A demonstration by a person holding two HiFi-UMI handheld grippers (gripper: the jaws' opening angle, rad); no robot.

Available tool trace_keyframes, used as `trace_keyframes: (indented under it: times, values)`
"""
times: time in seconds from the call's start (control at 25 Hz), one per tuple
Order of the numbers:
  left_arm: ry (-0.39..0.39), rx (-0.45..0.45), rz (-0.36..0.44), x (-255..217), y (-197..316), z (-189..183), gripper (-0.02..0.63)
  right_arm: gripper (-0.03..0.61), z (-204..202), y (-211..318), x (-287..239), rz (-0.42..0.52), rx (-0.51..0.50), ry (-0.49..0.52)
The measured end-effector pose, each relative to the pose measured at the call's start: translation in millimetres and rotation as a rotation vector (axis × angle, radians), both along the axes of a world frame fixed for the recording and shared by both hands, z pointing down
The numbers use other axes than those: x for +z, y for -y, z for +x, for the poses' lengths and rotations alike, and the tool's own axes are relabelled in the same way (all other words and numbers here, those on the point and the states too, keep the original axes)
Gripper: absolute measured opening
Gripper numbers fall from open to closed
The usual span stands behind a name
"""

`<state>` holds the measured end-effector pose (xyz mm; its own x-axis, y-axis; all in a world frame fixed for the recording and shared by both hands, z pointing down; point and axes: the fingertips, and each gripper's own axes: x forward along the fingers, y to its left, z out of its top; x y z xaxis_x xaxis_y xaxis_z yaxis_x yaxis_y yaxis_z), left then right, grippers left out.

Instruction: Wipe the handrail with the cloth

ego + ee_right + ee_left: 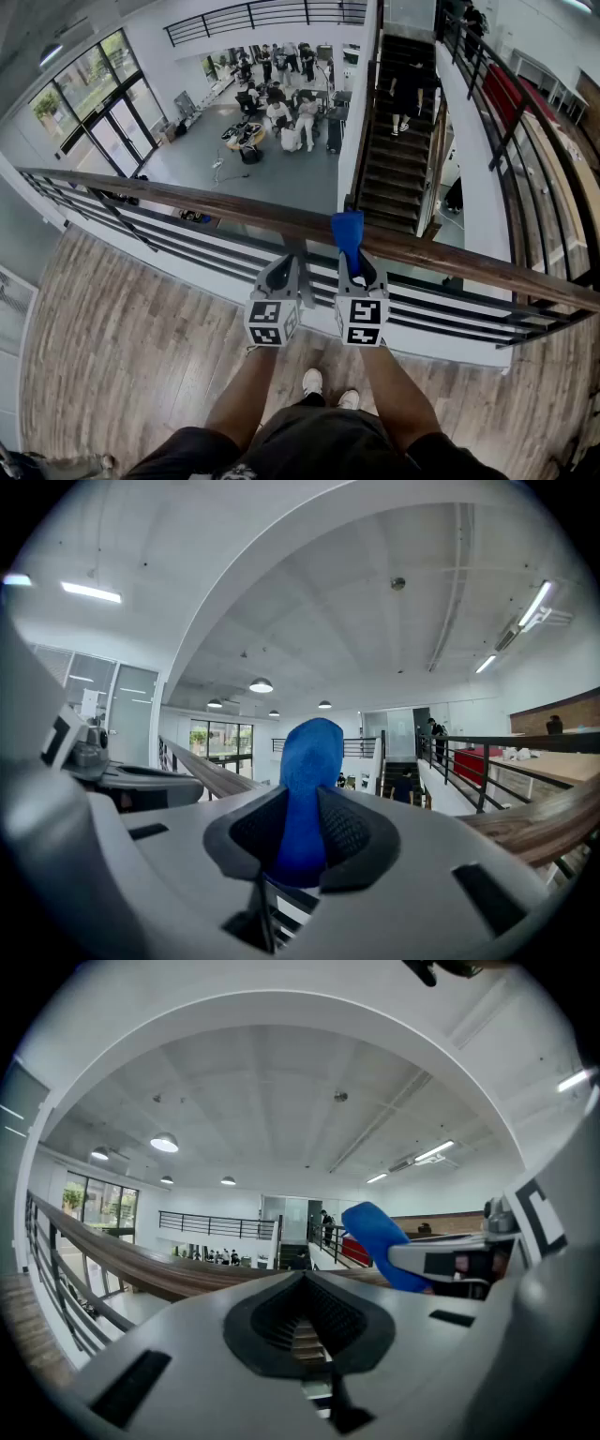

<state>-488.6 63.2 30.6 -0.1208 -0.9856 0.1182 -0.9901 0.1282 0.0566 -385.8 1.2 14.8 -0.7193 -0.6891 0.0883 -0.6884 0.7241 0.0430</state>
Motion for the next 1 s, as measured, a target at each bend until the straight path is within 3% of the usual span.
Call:
trace_keyframes:
  times: [0.4, 0.6, 1.0]
  values:
    - [-0.010, 0.008, -0.050, -7.3, 14.9, -77.1, 0.003, 0.094, -116.8, 16.9, 19.2, -0.168, 0.018, -0.161]
    - [-0.042, 0.004, -0.060, -0.8, 11.2, -96.1, 0.003, 0.094, -128.1, 24.4, 34.6, -0.209, 0.054, -0.235]
    - [-0.058, 0.006, -0.088, 8.4, 15.0, -105.3, 0.003, 0.094, -136.8, 27.7, 40.6, -0.214, 0.070, -0.268]
